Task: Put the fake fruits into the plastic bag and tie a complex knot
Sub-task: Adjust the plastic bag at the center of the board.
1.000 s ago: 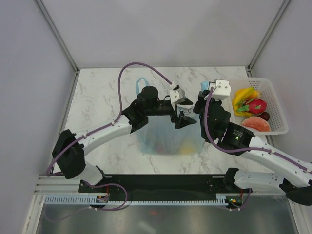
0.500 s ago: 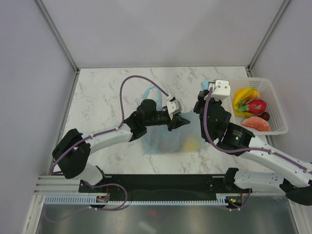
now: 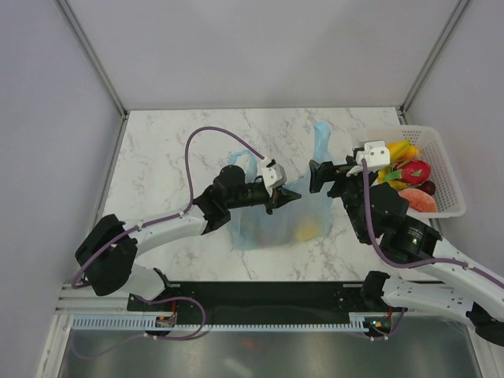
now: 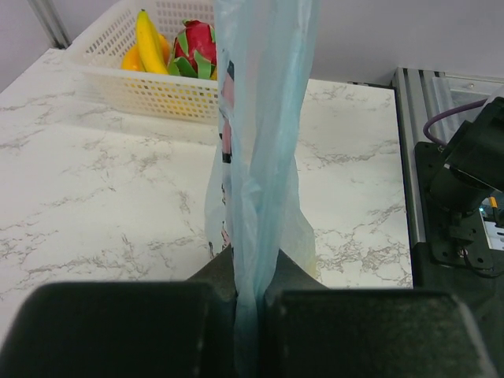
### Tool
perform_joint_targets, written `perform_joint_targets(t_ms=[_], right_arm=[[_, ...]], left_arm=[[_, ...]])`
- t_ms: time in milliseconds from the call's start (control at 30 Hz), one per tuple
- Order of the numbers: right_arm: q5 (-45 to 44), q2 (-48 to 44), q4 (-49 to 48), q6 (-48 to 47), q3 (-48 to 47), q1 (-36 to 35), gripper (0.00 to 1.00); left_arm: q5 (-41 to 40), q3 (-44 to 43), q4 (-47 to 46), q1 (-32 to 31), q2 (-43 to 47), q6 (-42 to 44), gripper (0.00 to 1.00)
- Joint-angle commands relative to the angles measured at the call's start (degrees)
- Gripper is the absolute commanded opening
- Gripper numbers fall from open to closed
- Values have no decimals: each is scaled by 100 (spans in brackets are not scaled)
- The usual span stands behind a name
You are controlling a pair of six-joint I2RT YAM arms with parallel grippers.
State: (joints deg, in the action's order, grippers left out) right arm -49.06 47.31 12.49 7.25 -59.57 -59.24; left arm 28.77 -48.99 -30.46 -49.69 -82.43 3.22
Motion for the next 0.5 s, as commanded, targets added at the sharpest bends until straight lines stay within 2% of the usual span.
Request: perform_joint_targets(t_ms=[0, 67, 167, 267, 467], right_arm=[[415, -205, 139, 14, 121, 36, 98], [519, -152, 245, -4, 77, 79, 98], [1352, -12, 324, 57, -45, 246, 98], [1775, 199, 359, 206, -116, 457, 98], [2032, 384, 377, 550, 85, 923, 98]], left_arm=[[-65, -5, -303, -5, 166, 82, 2], [-47, -23, -294, -6, 157, 73, 2], [-56, -58, -312, -5, 131, 56, 2], [-74, -84, -312, -5, 87, 20, 2], [-109, -75, -277, -5, 149, 29, 2]])
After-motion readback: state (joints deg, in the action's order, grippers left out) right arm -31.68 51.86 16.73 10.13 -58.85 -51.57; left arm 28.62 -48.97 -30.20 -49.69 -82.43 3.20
